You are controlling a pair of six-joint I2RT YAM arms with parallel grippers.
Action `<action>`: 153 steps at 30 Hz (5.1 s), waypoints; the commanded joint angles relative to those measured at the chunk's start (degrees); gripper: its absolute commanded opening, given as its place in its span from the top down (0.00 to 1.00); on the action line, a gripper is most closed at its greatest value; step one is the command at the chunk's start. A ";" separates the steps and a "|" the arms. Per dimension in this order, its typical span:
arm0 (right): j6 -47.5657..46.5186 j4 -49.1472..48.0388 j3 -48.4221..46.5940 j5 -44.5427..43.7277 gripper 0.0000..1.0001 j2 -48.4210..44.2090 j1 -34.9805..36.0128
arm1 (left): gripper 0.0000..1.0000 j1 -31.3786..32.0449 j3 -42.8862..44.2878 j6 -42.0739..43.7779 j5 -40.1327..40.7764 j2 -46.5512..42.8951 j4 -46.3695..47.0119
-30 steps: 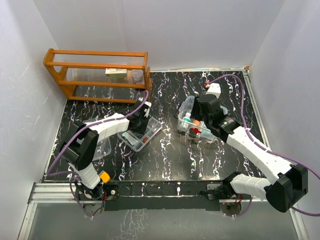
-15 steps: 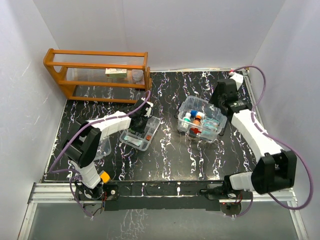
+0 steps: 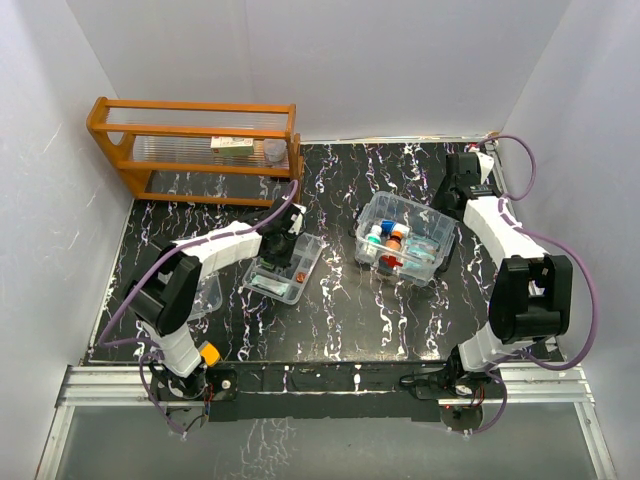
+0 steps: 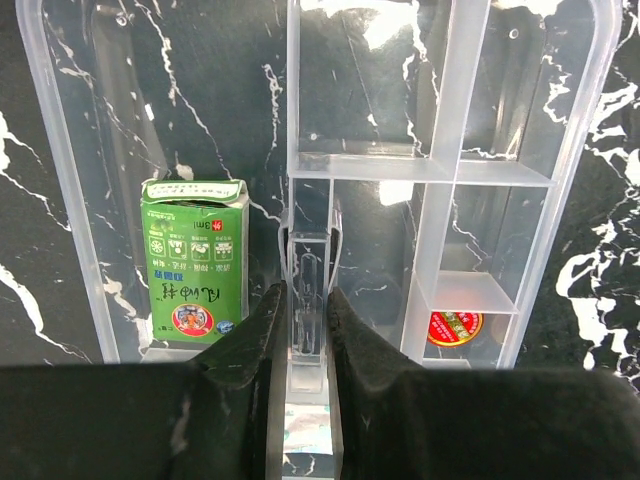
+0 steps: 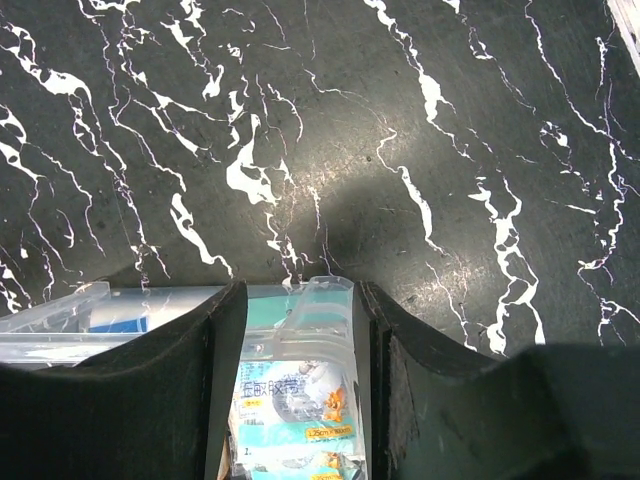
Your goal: Organize the medicine kit
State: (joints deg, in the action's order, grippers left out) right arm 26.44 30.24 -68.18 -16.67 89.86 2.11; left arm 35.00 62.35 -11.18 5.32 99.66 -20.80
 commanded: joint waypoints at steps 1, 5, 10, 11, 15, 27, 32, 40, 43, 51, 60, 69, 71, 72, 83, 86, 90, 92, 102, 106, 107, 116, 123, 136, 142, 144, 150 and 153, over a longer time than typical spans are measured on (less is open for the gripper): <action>0.49 3.26 -1.33 0.12 0.57 -2.35 -0.03 | 1.00 -0.02 2.02 -2.43 -4.36 -3.55 -3.41; 1.76 5.34 1.16 0.72 0.58 -6.23 0.03 | 1.00 -0.03 2.50 -3.56 -5.46 -5.35 -4.77; 2.13 9.83 3.37 0.76 0.60 -9.70 0.35 | 1.00 0.03 2.90 -4.10 -6.91 -8.40 -5.98; 2.39 10.88 3.73 1.29 0.60 -10.50 0.36 | 1.00 0.06 3.11 -4.18 -7.11 -8.86 -6.31; 3.08 12.01 7.59 5.19 0.60 -14.93 0.44 | 1.00 0.09 3.84 -4.78 -7.73 -11.26 -7.83; 8.87 11.67 18.17 22.91 0.64 -24.24 2.71 | 1.00 0.83 11.03 -8.05 -10.56 -17.89 -17.13; 10.15 9.49 20.25 26.19 0.65 -24.71 7.64 | 1.00 2.08 13.67 -9.99 -11.34 -18.88 -19.58; 13.77 0.14 22.48 22.38 0.63 -25.05 21.93 | 1.00 6.02 19.11 -13.54 -9.25 -15.72 -22.04; 14.86 -4.44 23.53 21.03 0.62 -24.38 24.33 | 1.00 7.39 21.94 -16.43 -6.80 -13.24 -22.79; 19.62 -5.08 27.00 9.83 0.61 -27.56 24.70 | 1.00 11.35 32.03 -23.14 0.73 -4.30 -26.64; 21.84 3.92 28.67 -9.82 0.60 -36.80 23.70 | 1.00 16.52 52.62 -27.24 10.85 10.85 -38.83; 13.41 0.97 23.72 -1.54 0.57 -40.02 22.65 | 1.00 18.26 63.52 -31.26 12.61 18.85 -41.25; 13.72 1.99 22.21 -4.00 0.58 -40.49 22.59 | 1.00 18.26 64.68 -32.02 12.27 19.86 -40.44; 13.79 2.65 21.72 -6.18 0.58 -40.24 22.47 | 1.00 18.26 65.50 -32.35 12.14 20.43 -40.36; 7.20 -1.08 24.49 6.09 0.63 -32.03 15.28 | 1.00 18.26 68.85 -33.38 12.18 24.19 -41.67; 4.22 -3.06 25.05 14.47 0.66 -31.16 15.18 | 1.00 18.26 68.96 -33.38 12.45 24.53 -42.56; 3.39 -7.46 27.99 25.41 0.66 -32.40 15.20 | 1.00 18.26 68.92 -33.27 12.86 24.12 -43.21; 3.96 -9.07 29.57 29.20 0.66 -32.66 15.21 | 1.00 18.26 68.69 -32.93 13.23 23.90 -43.71; 6.63 -11.60 31.73 28.03 0.65 -31.91 15.20 | 1.00 19.22 63.80 -33.43 11.81 20.64 -45.81; 7.64 -12.35 32.27 26.97 0.65 -30.86 15.21 | 1.00 20.07 63.33 -34.55 13.00 21.16 -47.30; 7.66 -12.63 32.58 27.22 0.65 -30.50 15.21 | 1.00 20.22 63.24 -34.65 13.04 21.26 -47.39; 7.67 -15.41 34.60 28.43 0.66 -28.58 15.21 | 1.00 22.10 66.92 -34.72 13.42 22.81 -48.90; 8.42 -15.52 35.76 26.41 0.66 -28.58 15.20 | 1.00 22.23 67.08 -35.15 12.71 24.23 -47.37; 8.59 -15.84 37.06 25.46 0.65 -29.26 15.20 | 1.00 22.19 67.38 -34.98 17.74 27.09 -47.90; 8.63 -15.56 37.25 25.28 0.66 -30.05 15.21 | 1.00 21.55 67.81 -34.69 17.44 28.00 -46.80; 8.71 -15.48 37.35 25.35 0.66 -30.21 15.21 | 1.00 21.16 67.75 -34.69 17.44 27.81 -45.98; 8.80 -15.56 37.59 25.37 0.66 -30.21 15.20 | 1.00 21.08 65.98 -34.96 18.55 27.15 -43.97; 8.85 -15.56 37.75 25.37 0.66 -30.31 15.21 | 1.00 21.07 65.10 -34.82 18.03 27.27 -43.11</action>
State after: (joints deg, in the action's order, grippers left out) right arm 35.00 17.52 -30.94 9.34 60.84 17.21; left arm 56.40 128.18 -46.04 22.17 128.16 -65.14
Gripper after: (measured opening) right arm 0.347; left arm 0.138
